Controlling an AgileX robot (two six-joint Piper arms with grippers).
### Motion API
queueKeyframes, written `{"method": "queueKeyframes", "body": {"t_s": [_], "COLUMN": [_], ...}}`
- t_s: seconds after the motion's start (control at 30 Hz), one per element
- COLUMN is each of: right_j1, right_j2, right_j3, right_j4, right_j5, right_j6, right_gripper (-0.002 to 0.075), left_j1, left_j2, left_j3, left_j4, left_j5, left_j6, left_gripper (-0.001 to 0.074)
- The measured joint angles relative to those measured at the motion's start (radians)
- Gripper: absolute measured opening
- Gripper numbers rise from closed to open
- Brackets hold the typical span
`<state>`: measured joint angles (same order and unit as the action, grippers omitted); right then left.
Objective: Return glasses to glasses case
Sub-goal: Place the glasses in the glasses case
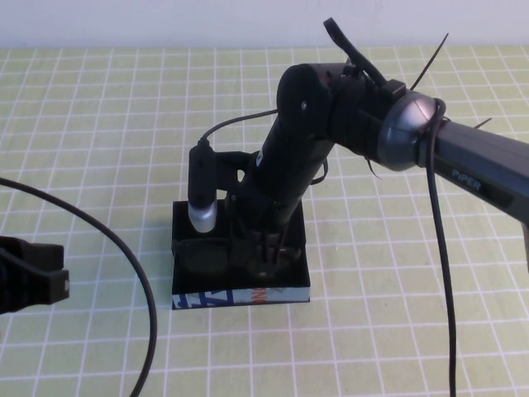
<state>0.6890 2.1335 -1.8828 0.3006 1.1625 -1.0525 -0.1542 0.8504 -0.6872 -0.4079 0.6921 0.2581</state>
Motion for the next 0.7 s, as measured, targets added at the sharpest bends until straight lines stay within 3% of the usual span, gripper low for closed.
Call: {"method": "queueKeyframes", "body": {"t_s": [0.4,0.6,0.7], "right_j1": [0.000,0.000,-0.002], "right_j2": [0.018,0.018,0.010], "right_j3": [-0.001,-0.037,-0.090], "right_j4": [-0.014,-0.052,-0.058], "right_j5": [-0.019,-0.039,-0.046], "right_j6": [-0.004,0.020,0.095], "right_gripper": [0.0125,0.0127,0.0082], "left_j1": [0.000,0.000,0.000], "left_j2": [0.000,0.002,0.023], "left_j3": [0.000,0.000,0.000], "left_j4": [0.000,0.000,-0.028], "left_j5": [0.002,0.042,0.098], "left_j6": [0.000,0.085,0.164], "left_gripper": [-0.0001,-0.0001,-0.0001]}}
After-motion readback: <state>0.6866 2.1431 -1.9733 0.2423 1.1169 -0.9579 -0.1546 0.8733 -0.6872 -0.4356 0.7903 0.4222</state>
